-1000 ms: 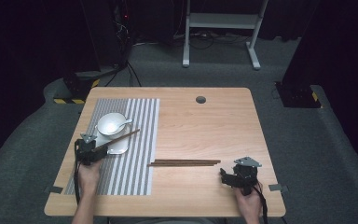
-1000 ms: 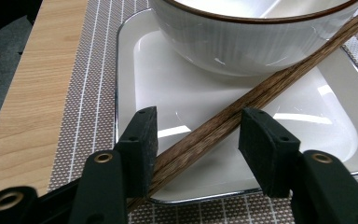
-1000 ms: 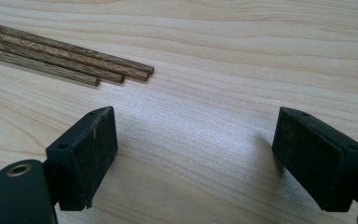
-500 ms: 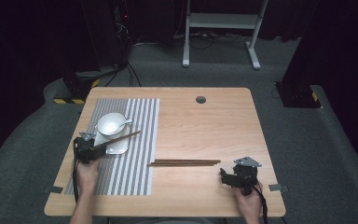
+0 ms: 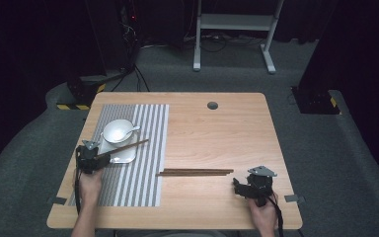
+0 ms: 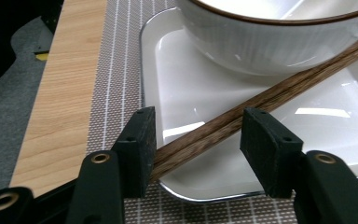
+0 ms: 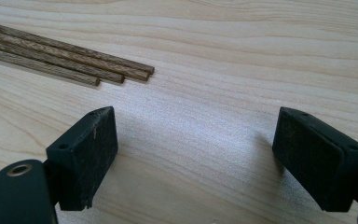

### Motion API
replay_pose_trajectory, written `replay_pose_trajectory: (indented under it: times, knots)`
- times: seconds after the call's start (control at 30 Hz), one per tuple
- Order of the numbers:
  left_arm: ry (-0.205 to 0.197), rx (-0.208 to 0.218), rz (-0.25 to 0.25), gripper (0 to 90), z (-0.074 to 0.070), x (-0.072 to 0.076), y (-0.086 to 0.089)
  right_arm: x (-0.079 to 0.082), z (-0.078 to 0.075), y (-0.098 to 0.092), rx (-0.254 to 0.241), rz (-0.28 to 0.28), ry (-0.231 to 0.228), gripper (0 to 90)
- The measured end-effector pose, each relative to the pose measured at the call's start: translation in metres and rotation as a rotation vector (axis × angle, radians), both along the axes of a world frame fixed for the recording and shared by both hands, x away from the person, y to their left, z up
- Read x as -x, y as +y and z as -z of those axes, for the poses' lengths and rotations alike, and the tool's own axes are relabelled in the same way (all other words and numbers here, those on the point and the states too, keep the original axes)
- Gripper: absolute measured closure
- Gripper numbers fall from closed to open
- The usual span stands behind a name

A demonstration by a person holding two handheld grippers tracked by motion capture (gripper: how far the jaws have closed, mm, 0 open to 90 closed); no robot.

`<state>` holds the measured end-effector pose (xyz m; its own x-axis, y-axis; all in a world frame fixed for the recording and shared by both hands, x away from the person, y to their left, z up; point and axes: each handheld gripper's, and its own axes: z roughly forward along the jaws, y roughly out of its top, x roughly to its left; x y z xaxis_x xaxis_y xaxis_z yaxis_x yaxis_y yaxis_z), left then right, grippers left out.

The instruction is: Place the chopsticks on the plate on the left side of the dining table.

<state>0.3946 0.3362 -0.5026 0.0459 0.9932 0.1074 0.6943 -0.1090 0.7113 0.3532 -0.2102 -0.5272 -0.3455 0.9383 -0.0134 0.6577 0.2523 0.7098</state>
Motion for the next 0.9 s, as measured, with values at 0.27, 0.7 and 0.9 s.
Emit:
replay_pose_trajectory:
  times: [0.27,0.7,0.9]
  knots:
    - [-0.006,0.000,-0.009,44.8,-0.001,-0.004,0.003,0.000,0.000,0.000,0.000,0.001,0.000,13.8]
    - [-0.007,-0.007,-0.026,44.7,-0.003,-0.009,0.007,0.000,0.000,0.000,0.000,0.000,0.000,13.7]
    - [-0.011,-0.008,-0.032,44.7,-0.003,-0.012,0.008,0.000,0.000,0.000,0.000,0.000,0.000,13.7]
